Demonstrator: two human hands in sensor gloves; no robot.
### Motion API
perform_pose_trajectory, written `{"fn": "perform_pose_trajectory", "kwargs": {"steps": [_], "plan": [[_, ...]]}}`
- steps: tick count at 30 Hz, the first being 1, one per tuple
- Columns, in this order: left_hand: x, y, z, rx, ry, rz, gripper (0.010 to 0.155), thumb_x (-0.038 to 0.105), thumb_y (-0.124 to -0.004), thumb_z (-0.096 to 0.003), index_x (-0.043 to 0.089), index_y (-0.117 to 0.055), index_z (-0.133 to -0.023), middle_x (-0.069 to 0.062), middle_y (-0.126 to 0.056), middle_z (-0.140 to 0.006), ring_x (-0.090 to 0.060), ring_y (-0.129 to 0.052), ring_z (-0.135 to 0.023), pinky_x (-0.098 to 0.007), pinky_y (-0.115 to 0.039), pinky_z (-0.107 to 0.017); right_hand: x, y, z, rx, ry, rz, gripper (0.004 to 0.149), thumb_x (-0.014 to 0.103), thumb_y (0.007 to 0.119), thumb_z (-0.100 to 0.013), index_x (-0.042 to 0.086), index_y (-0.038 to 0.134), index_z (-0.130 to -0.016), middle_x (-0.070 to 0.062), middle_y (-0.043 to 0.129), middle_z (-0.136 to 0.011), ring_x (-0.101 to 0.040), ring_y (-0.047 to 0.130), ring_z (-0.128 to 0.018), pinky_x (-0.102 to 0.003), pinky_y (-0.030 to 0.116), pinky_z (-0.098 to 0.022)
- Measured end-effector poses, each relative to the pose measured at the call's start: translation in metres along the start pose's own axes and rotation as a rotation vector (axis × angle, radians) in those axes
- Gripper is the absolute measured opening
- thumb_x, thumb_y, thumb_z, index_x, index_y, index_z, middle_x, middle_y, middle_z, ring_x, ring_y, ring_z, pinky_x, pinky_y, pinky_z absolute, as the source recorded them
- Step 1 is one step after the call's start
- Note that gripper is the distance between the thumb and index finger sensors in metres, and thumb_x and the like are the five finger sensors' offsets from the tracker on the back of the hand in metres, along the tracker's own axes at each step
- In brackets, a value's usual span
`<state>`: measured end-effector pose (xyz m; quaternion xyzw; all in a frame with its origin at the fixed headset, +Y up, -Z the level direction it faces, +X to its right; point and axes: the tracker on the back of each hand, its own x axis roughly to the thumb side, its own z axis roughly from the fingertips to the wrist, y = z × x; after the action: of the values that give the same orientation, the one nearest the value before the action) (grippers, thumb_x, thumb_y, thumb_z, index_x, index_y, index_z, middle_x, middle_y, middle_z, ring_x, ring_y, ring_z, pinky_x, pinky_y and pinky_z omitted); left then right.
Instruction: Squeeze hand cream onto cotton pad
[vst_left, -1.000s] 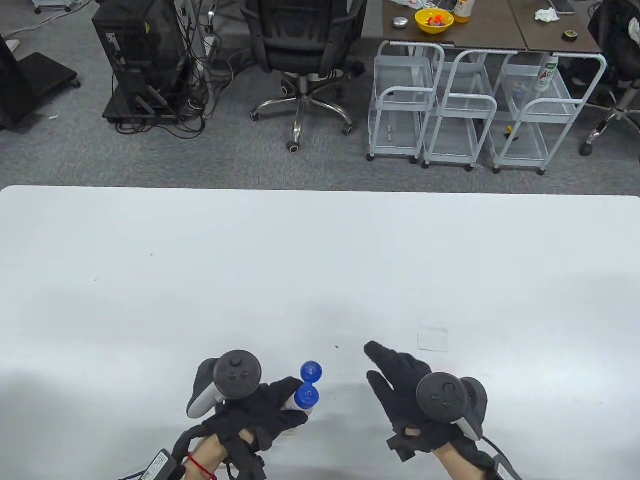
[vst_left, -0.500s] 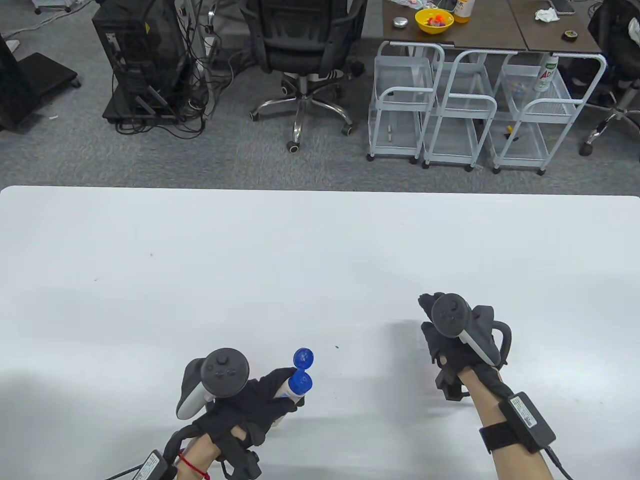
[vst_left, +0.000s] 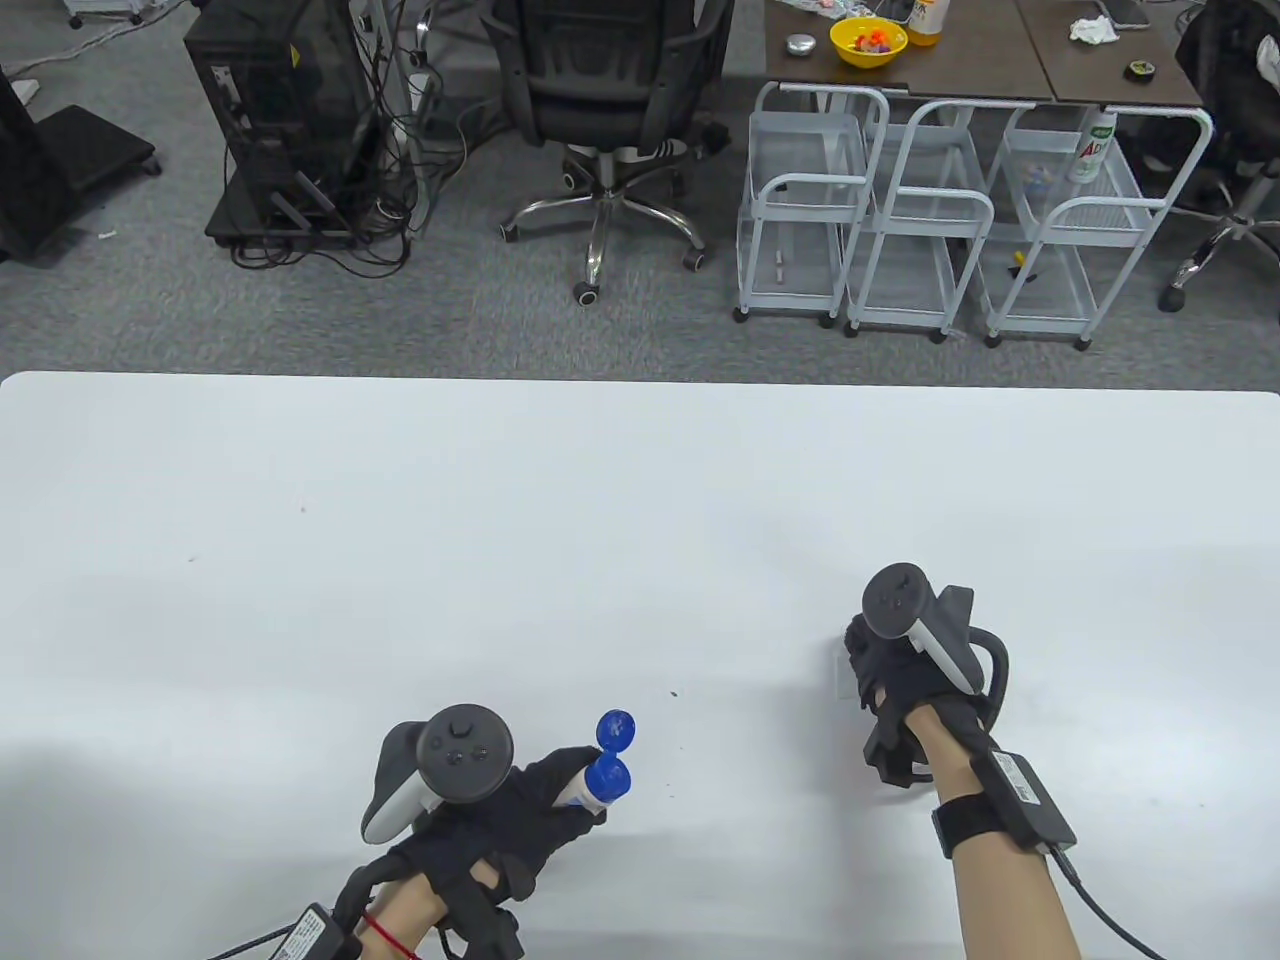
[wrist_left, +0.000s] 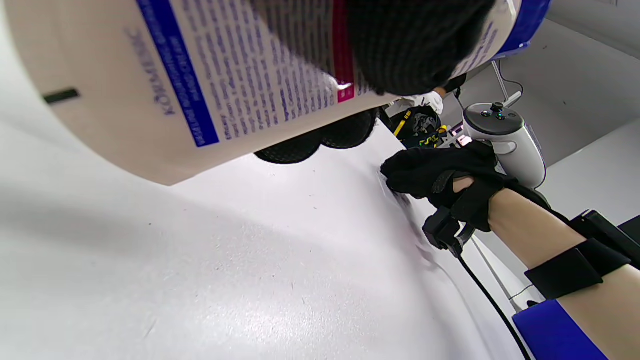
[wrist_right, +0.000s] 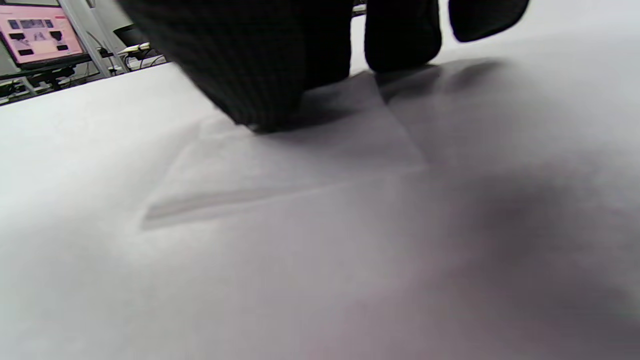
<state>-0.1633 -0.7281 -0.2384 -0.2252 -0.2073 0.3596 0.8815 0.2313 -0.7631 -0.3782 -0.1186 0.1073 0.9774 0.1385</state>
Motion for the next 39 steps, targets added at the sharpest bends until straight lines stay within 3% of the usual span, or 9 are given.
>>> {"fn": "perform_pose_trajectory", "kwargs": {"steps": [6, 10, 14, 19, 22, 25, 29, 32, 39], "plan": [[0.0, 0.0, 0.0, -0.003, -0.001, -0.004, 0.059, 0.039, -0.077, -0.041, 0.032, -0.063, -0.098, 0.008, -0.096, -0.089, -0.018, -0.105, -0.075, -0.043, -0.085, -0.056, -0.009, -0.001, 0.0, 0.029, 0.027, -0.112, 0.036, 0.026, 0.091, -0.041, 0.021, 0.091, -0.077, -0.004, 0.077, -0.096, -0.043, 0.065, -0.093, -0.066, 0.055, -0.068], [0.0, 0.0, -0.001, -0.019, -0.017, 0.014, 0.06, 0.041, -0.077, -0.0406, 0.036, -0.062, -0.098, 0.009, -0.097, -0.088, -0.019, -0.104, -0.079, -0.044, -0.085, -0.059, -0.014, -0.012, 0.015, 0.012, -0.007, -0.284, 0.036, 0.026, 0.09, -0.042, 0.023, 0.09, -0.077, -0.01, 0.086, -0.094, -0.05, 0.073, -0.095, -0.066, 0.063, -0.064], [0.0, 0.0, 0.0, -0.035, -0.05, 0.098, 0.061, 0.04, -0.076, -0.041, 0.037, -0.059, -0.099, 0.01, -0.095, -0.089, -0.013, -0.109, -0.071, -0.041, -0.088, -0.057, -0.011, -0.024, 0.04, -0.008, -0.081, -0.503, 0.035, 0.027, 0.091, -0.041, 0.027, 0.091, -0.076, -0.012, 0.099, -0.079, -0.04, 0.107, -0.07, -0.059, 0.078, -0.059], [-0.001, 0.005, 0.005, 0.069, -0.044, 0.096, 0.061, 0.041, -0.077, -0.0408, 0.035, -0.06, -0.099, 0.012, -0.097, -0.089, -0.011, -0.113, -0.067, -0.039, -0.091, -0.051, 0.012, -0.032, 0.086, 0.005, -0.179, -0.805, 0.034, 0.027, 0.094, -0.04, 0.027, 0.093, -0.075, -0.006, 0.107, -0.066, -0.032, 0.114, -0.057, -0.053, 0.084, -0.054], [-0.002, 0.005, 0.007, 0.126, -0.011, 0.094, 0.063, 0.048, -0.076, -0.0395, 0.03, -0.063, -0.098, 0.012, -0.101, -0.083, -0.009, -0.116, -0.06, -0.037, -0.093, -0.048, 0.033, -0.026, 0.118, 0.055, -0.16, -0.966, 0.036, 0.026, 0.096, -0.039, 0.025, 0.093, -0.074, -0.006, 0.107, -0.064, -0.032, 0.115, -0.054, -0.052, 0.085, -0.051], [-0.003, 0.005, 0.007, 0.136, 0.001, 0.103, 0.064, 0.052, -0.074, -0.0377, 0.026, -0.069, -0.096, 0.012, -0.106, -0.078, -0.007, -0.119, -0.053, -0.035, -0.096, -0.044, 0.056, -0.012, 0.14, 0.083, -0.135, -0.983, 0.036, 0.027, 0.098, -0.038, 0.024, 0.094, -0.074, -0.005, 0.108, -0.063, -0.031, 0.116, -0.053, -0.05, 0.086, -0.05], [0.004, 0.004, 0.01, 0.223, 0.005, -0.022, 0.063, 0.052, -0.074, -0.0356, 0.026, -0.075, -0.092, 0.011, -0.109, -0.074, -0.009, -0.121, -0.048, -0.036, -0.097, -0.041, 0.075, 0.02, 0.15, 0.129, -0.15, -0.956, 0.037, 0.029, 0.097, -0.039, 0.024, 0.093, -0.076, -0.005, 0.108, -0.063, -0.029, 0.117, -0.051, -0.047, 0.089, -0.047], [0.01, 0.0, 0.007, 0.205, 0.004, -0.103, 0.061, 0.053, -0.075, -0.035, 0.027, -0.077, -0.09, 0.012, -0.11, -0.074, -0.007, -0.122, -0.048, -0.035, -0.097, -0.041, 0.083, 0.036, 0.158, 0.205, -0.155, -0.987, 0.037, 0.03, 0.096, -0.04, 0.024, 0.092, -0.076, -0.004, 0.107, -0.063, -0.028, 0.116, -0.052, -0.046, 0.089, -0.047], [0.02, -0.009, 0.006, 0.247, 0.048, -0.273, 0.058, 0.051, -0.077, -0.0331, 0.029, -0.081, -0.087, 0.013, -0.111, -0.071, -0.009, -0.121, -0.049, -0.036, -0.096, -0.041, 0.09, 0.043, 0.167, 0.224, -0.207, -1.004, 0.038, 0.031, 0.095, -0.04, 0.025, 0.091, -0.077, -0.003, 0.107, -0.065, -0.027, 0.115, -0.056, -0.047, 0.088, -0.048]]}}
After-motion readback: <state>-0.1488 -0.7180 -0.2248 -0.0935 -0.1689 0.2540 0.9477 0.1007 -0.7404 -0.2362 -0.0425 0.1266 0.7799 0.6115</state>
